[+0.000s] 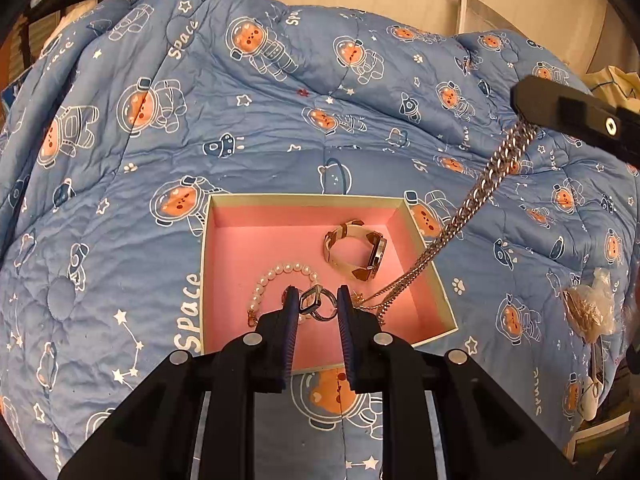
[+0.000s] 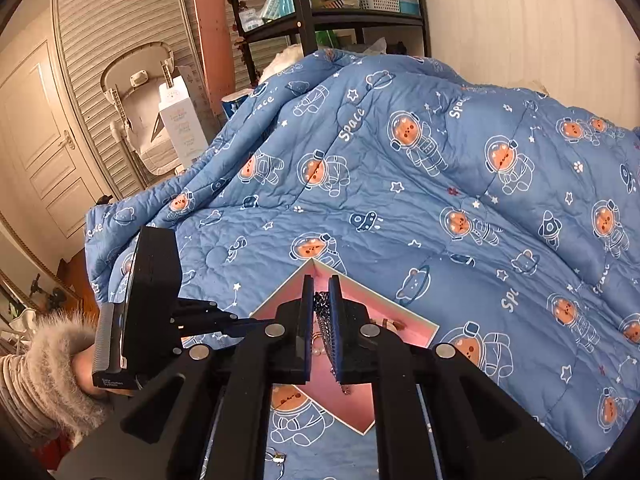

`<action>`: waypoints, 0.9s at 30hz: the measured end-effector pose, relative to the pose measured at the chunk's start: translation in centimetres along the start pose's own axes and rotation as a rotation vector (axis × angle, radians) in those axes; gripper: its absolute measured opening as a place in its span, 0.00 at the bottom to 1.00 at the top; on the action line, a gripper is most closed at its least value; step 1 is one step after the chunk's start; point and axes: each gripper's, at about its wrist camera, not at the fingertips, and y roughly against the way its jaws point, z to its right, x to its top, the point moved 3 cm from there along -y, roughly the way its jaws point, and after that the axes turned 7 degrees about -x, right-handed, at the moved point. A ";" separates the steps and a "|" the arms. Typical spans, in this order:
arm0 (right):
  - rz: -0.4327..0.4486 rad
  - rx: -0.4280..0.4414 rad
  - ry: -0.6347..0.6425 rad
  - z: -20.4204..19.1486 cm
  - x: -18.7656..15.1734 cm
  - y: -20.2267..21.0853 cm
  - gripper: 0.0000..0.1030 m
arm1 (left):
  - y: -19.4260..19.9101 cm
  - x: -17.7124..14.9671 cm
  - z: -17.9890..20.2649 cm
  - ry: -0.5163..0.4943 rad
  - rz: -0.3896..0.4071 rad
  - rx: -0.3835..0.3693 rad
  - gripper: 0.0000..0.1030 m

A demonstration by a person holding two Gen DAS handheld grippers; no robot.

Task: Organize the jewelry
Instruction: 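Lower the ring into the box with the left tool while the right tool lowers the chain there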

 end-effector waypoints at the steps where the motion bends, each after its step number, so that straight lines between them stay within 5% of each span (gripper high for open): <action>1: -0.013 0.003 -0.004 0.0 -0.5 -0.4 0.07 | -0.3 0.0 -0.3 0.014 -0.006 -0.001 0.18; 14: -0.257 0.005 -0.002 0.6 -8.2 -10.0 0.07 | -3.6 -0.4 -1.7 0.040 -0.080 0.020 0.18; 19: -0.302 -0.002 0.044 0.1 -9.4 -12.3 0.08 | -4.4 0.2 -2.4 0.078 -0.091 0.008 0.18; 27: -0.333 -0.004 0.074 -0.3 -9.6 -14.0 0.08 | -4.9 1.4 -3.5 0.082 -0.068 0.090 0.18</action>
